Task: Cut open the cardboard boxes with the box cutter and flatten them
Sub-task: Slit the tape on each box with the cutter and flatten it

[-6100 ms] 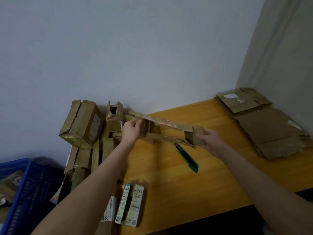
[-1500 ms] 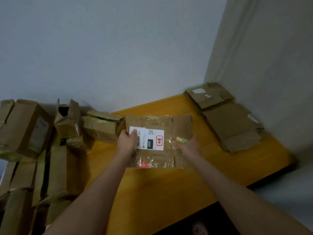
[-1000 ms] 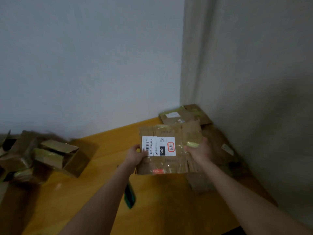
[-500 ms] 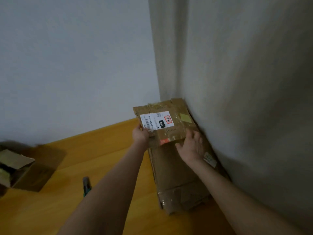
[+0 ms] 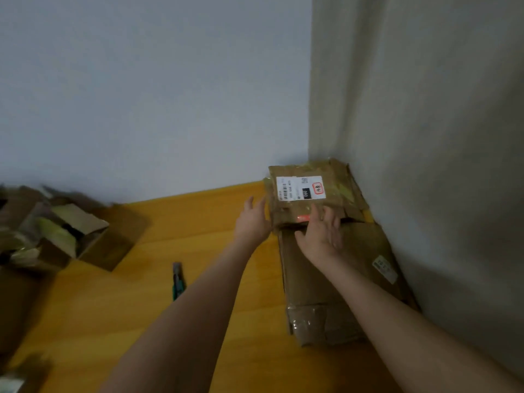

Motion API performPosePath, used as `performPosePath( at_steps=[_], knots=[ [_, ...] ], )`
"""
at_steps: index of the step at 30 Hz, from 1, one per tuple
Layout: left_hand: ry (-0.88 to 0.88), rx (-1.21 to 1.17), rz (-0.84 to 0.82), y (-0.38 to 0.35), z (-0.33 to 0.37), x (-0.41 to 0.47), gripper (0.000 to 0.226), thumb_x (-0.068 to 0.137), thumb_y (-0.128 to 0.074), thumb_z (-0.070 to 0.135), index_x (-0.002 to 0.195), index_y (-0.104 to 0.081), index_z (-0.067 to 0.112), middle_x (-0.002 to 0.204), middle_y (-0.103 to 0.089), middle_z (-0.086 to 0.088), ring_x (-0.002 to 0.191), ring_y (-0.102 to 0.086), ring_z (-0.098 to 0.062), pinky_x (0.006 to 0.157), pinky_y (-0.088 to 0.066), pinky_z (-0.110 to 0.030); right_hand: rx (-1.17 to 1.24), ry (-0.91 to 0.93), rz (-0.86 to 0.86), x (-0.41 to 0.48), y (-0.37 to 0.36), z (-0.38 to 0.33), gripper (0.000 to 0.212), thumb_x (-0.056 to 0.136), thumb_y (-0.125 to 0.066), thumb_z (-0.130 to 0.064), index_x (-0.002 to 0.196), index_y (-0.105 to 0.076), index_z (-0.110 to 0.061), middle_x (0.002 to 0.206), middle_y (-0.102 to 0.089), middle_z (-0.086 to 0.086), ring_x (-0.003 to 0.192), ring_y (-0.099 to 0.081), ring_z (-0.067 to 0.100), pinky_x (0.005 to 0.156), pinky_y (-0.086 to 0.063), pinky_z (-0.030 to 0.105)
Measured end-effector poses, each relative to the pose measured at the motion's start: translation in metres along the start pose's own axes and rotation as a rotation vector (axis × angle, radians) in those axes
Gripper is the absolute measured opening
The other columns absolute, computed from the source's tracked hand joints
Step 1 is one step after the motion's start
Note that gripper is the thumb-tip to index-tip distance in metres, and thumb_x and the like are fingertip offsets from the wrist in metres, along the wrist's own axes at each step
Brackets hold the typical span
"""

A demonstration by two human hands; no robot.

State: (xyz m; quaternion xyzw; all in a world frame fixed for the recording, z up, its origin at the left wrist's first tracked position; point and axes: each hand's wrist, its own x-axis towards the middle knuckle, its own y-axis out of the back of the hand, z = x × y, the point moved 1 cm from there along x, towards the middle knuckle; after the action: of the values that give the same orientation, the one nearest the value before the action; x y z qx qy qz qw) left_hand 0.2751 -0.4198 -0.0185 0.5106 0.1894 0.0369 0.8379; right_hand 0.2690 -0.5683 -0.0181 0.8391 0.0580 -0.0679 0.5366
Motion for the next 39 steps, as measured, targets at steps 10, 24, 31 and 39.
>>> performPosePath(
  at_steps=[10, 24, 31, 39],
  knots=[
    [0.158, 0.201, 0.065, 0.052, -0.122, -0.092, 0.06, 0.1, -0.05, 0.021, 0.153, -0.022, 0.017, 0.162, -0.006, -0.008, 0.144, -0.025, -0.028, 0.109, -0.039, -0.041, 0.0, 0.209, -0.079, -0.061, -0.033, -0.123, 0.071, 0.092, -0.057, -0.035, 0.15, -0.019, -0.021, 0.155, -0.016, 0.01, 0.141, -0.02, 0.03, 0.113, -0.03, 0.042],
    [0.206, 0.077, 0.135, 0.146, -0.366, -0.203, 0.061, 0.097, -0.053, 0.022, 0.151, -0.026, 0.014, 0.16, -0.011, -0.011, 0.143, -0.026, -0.028, 0.109, -0.036, -0.041, -0.03, 0.34, -0.138, -0.216, -0.161, -0.341, 0.066, 0.093, -0.055, -0.03, 0.149, -0.021, -0.022, 0.156, -0.014, 0.009, 0.143, -0.016, 0.029, 0.113, -0.028, 0.04],
    [0.221, 0.055, 0.132, 0.18, -0.461, -0.217, 0.061, 0.096, -0.053, 0.02, 0.15, -0.027, 0.014, 0.16, -0.011, -0.012, 0.145, -0.023, -0.028, 0.112, -0.034, -0.041, -0.017, 0.333, -0.174, -0.265, -0.21, -0.419, 0.07, 0.092, -0.059, -0.03, 0.149, -0.021, -0.02, 0.155, -0.016, 0.01, 0.143, -0.017, 0.029, 0.113, -0.03, 0.04],
    [0.236, -0.051, 0.097, 0.194, -0.484, -0.173, 0.061, 0.097, -0.054, 0.022, 0.151, -0.027, 0.013, 0.158, -0.015, -0.011, 0.141, -0.031, -0.029, 0.111, -0.037, -0.041, -0.003, 0.26, -0.143, -0.225, -0.215, -0.449, 0.072, 0.092, -0.059, -0.034, 0.15, -0.02, -0.016, 0.156, -0.016, 0.013, 0.141, -0.022, 0.031, 0.109, -0.032, 0.039]
  ],
)
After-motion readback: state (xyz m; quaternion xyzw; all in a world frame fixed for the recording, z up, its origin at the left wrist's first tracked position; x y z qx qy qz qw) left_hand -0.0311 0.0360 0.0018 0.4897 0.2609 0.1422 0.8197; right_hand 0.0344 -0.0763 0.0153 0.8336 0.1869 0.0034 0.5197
